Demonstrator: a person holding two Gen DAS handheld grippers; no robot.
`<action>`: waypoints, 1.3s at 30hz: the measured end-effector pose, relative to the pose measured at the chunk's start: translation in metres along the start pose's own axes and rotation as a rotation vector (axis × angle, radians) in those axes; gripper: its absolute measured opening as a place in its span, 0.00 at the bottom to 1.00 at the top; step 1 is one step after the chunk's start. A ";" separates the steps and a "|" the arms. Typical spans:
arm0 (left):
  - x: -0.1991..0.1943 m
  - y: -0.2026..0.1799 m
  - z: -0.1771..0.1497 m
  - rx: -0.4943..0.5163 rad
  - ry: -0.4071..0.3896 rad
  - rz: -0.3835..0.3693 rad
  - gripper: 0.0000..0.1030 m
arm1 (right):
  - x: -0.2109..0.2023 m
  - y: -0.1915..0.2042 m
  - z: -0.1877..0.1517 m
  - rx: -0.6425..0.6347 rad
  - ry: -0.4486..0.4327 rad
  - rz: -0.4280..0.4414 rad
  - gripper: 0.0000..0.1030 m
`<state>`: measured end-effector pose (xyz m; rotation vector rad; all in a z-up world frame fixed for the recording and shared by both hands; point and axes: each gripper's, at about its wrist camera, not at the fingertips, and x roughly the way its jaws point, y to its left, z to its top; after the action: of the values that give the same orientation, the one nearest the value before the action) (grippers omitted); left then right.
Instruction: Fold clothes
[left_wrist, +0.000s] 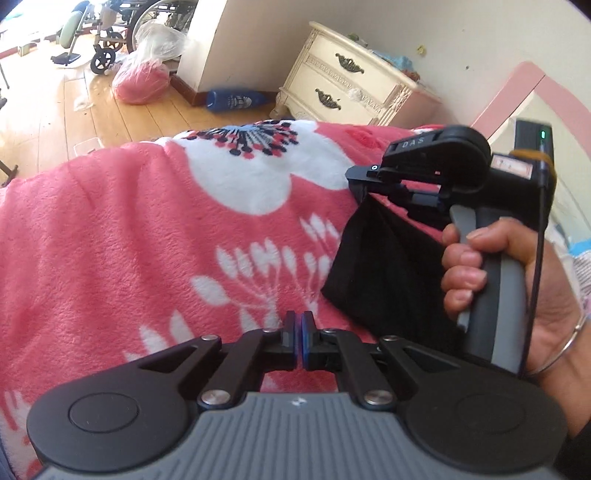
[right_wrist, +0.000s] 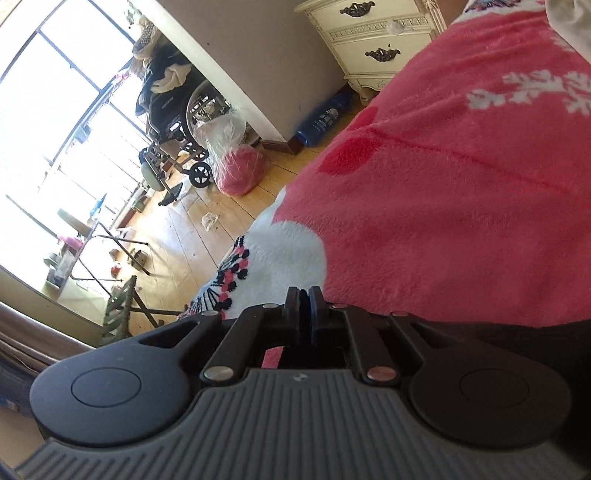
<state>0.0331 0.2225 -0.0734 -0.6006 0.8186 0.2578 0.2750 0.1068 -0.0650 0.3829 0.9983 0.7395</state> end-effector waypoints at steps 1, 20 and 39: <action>-0.003 0.000 0.001 0.001 -0.003 -0.016 0.11 | -0.010 -0.005 0.003 0.023 -0.020 0.040 0.11; 0.019 -0.021 0.006 0.026 -0.018 -0.017 0.04 | -0.285 -0.095 -0.129 0.203 0.105 0.014 0.35; -0.034 0.000 0.006 -0.056 0.040 0.060 0.17 | -0.345 -0.109 -0.194 0.203 -0.043 0.205 0.36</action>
<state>0.0141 0.2269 -0.0449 -0.6365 0.8706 0.3252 0.0353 -0.2224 -0.0154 0.6825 1.0063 0.8129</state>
